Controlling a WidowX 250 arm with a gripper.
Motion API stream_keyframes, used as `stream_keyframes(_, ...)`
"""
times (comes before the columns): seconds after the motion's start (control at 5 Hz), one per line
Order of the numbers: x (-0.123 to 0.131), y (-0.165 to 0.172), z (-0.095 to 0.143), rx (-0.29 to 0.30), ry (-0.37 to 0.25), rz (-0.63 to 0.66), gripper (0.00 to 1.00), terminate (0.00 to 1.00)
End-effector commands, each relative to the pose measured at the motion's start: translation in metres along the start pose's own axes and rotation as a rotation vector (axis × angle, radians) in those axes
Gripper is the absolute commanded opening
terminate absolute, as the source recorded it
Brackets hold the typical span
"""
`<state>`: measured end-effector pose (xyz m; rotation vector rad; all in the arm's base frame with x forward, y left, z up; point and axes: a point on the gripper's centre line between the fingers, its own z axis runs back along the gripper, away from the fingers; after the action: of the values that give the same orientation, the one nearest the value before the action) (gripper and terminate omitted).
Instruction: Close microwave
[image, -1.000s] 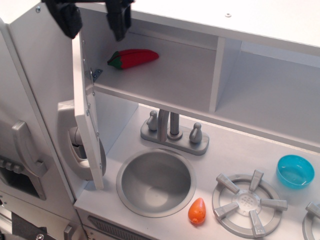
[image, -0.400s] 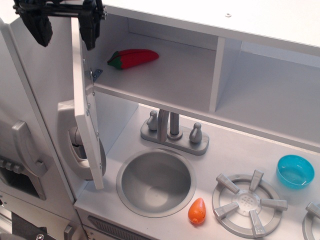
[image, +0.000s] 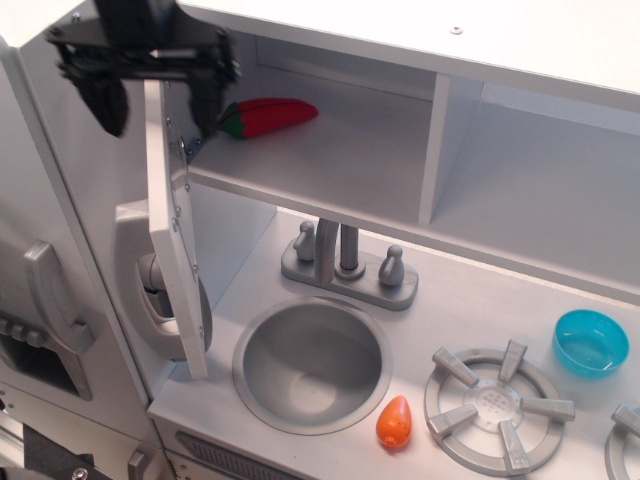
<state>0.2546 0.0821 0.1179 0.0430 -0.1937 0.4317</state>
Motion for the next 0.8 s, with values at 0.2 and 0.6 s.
stream_keyframes(0.2, 0.000, -0.045, 0.012, -0.065, 0.001, 0.019, 1.00, 0.00)
stream_keyframes(0.6, 0.009, -0.076, 0.040, -0.157, 0.004, 0.034, 1.00, 0.00)
